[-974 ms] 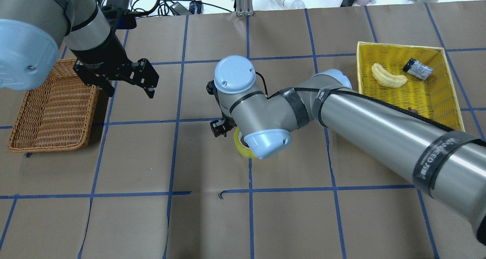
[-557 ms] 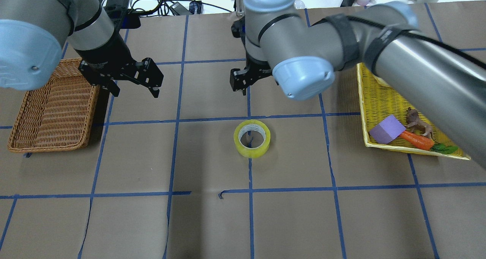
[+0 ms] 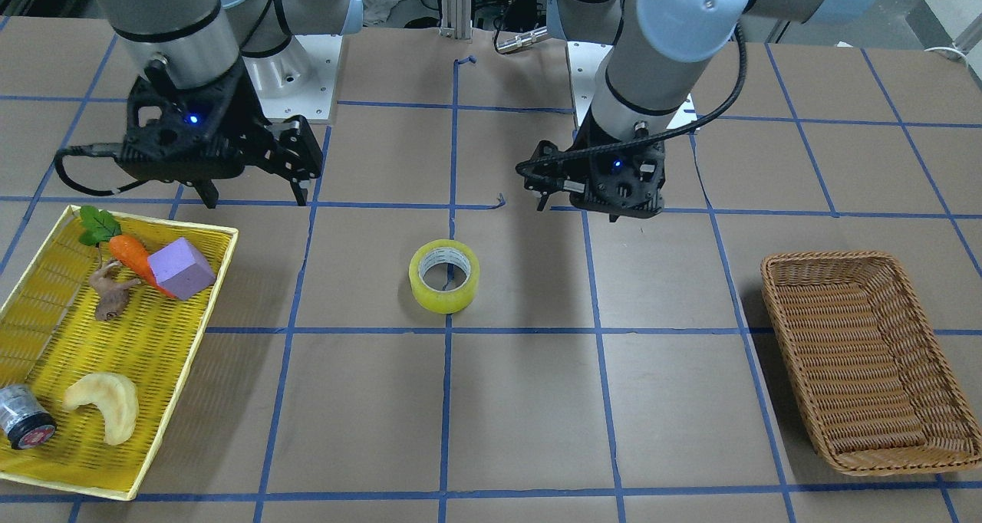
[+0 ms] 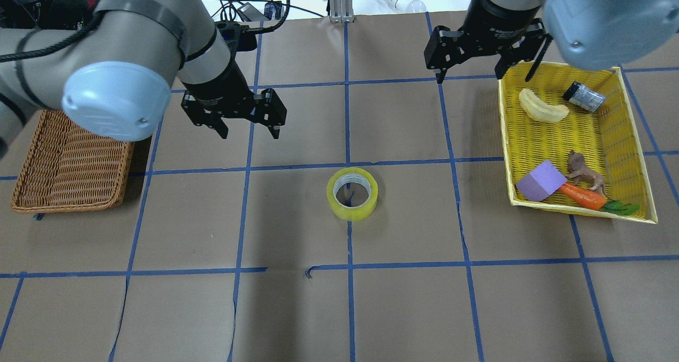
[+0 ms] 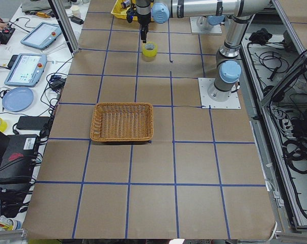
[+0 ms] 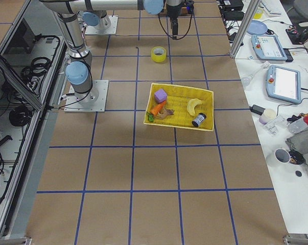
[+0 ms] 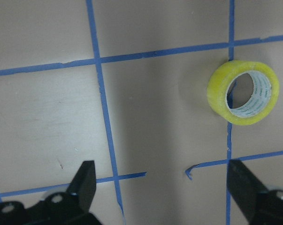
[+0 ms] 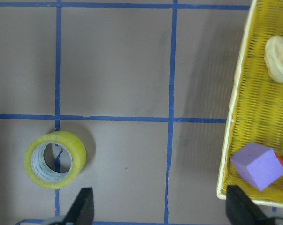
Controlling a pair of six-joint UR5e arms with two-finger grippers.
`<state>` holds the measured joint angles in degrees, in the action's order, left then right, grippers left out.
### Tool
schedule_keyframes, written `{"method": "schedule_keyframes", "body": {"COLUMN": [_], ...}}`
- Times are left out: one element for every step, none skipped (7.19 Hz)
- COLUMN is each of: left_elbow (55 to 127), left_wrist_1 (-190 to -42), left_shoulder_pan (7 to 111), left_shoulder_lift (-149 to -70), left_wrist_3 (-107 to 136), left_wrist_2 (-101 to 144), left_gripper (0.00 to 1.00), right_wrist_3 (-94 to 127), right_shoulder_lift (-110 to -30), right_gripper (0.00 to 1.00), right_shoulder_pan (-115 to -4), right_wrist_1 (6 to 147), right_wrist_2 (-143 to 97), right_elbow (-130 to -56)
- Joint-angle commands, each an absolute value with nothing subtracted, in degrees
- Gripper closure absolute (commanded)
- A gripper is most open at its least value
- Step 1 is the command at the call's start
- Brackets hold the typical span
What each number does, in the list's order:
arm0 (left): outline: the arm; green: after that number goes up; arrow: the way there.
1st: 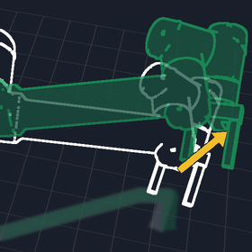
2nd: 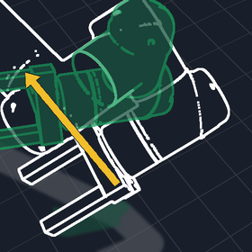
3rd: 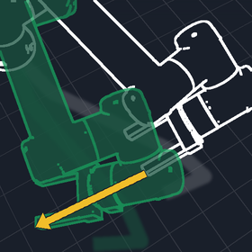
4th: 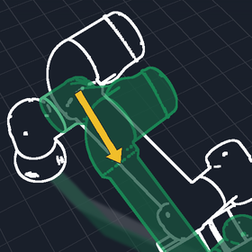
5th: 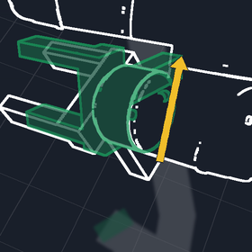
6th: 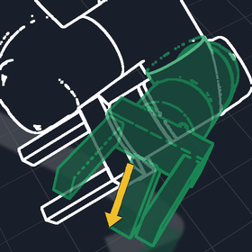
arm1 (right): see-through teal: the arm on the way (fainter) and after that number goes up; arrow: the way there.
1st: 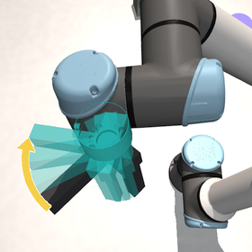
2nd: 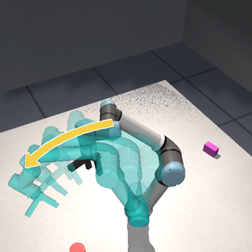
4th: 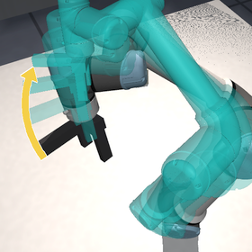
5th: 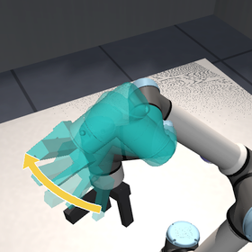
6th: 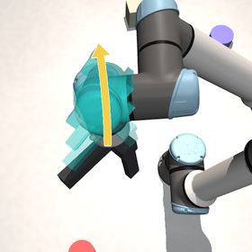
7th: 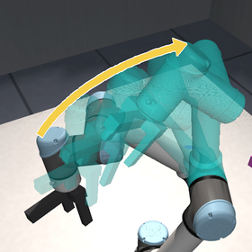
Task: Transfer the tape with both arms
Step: 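Raise the right gripper over the yellow basket while the left gripper approaches the tape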
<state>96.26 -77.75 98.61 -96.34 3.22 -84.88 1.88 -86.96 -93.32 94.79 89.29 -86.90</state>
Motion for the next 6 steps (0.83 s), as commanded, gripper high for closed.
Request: {"method": "schedule_keyframes", "body": {"left_elbow": [98.61,99.31,100.36,101.68,102.3,102.39], "left_wrist_1": [-69.89,-66.48,-62.44,-58.05,-55.14,-54.76], "left_shoulder_pan": [103.86,105.45,106.77,107.83,108.02,108.71], "left_shoulder_lift": [-101.23,-103.69,-106.41,-108.87,-111.25,-112.92], "left_wrist_3": [7.37,9.04,11.05,11.6,12.3,12.48], "left_wrist_2": [-84.81,-84.81,-84.81,-84.81,-84.81,-84.81], "left_gripper": [0.0,0.0,0.0,0.0,0.0,0.0], "right_wrist_3": [2.2,2.02,1.93,1.93,1.85,1.85], "right_shoulder_lift": [-88.68,-88.68,-88.68,-88.68,-88.68,-88.68], "right_gripper": [0.0,0.0,0.0,0.0,0.0,0.0], "right_shoulder_pan": [-92.2,-92.2,-92.2,-92.2,-92.2,-92.2], "right_wrist_1": [92.11,92.11,92.2,92.11,92.02,92.11], "right_wrist_2": [89.12,89.21,89.12,89.03,89.12,89.03], "right_elbow": [-87.19,-86.93,-86.92,-86.92,-87.01,-86.92]}}
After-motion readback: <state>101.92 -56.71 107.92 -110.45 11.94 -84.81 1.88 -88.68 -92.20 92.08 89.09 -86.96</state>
